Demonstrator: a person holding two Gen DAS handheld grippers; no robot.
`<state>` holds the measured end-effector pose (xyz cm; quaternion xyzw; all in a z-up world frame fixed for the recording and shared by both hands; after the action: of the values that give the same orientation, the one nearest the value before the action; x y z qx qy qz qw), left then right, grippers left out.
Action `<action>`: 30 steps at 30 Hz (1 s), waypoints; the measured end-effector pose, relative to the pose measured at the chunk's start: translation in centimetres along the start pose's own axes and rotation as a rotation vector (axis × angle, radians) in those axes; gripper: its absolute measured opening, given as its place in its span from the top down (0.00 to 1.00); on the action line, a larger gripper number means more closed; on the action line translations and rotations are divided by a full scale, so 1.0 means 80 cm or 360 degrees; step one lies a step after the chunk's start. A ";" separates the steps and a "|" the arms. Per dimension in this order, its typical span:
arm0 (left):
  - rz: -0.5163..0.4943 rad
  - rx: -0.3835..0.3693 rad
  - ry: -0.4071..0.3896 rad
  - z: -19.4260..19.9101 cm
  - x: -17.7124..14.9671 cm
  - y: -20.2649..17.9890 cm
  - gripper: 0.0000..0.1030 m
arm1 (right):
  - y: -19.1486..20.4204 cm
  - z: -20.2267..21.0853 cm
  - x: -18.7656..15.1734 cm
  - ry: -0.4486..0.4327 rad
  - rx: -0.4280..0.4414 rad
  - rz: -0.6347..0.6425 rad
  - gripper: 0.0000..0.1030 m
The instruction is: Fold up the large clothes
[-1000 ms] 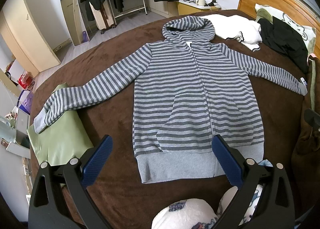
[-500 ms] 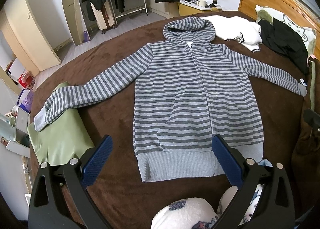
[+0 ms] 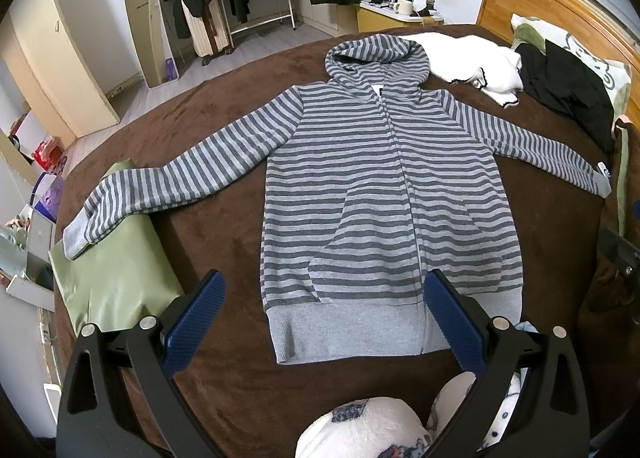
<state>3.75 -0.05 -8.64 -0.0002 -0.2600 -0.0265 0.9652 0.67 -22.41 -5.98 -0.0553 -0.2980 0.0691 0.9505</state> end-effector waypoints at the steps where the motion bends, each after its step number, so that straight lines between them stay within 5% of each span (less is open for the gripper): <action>1: -0.0002 0.0001 0.0003 -0.002 0.001 0.000 0.06 | 0.000 -0.001 0.000 0.0002 -0.0001 -0.0002 0.05; 18: -0.0004 -0.0012 0.0061 -0.055 0.040 -0.007 0.06 | -0.021 -0.058 0.032 0.0058 -0.0023 -0.0032 0.05; 30: -0.0023 -0.0086 0.0097 -0.140 0.167 -0.025 0.06 | -0.066 -0.152 0.138 0.0087 -0.0049 -0.0038 0.05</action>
<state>20.78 -2.92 -11.62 -0.0235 -0.2298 -0.0404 0.9721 17.15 -26.57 -8.92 -0.0683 -0.2734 0.0517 0.9581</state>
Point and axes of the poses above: each gripper's, at about its wrist camera, not at the fingertips, and z roughly against the way its jaws point, y to its left, x to its top, the point moved 9 cm from there along -z, roughly the way its jaws point, and after that the axes turned 6 degrees about z, right-handed, at the moved point
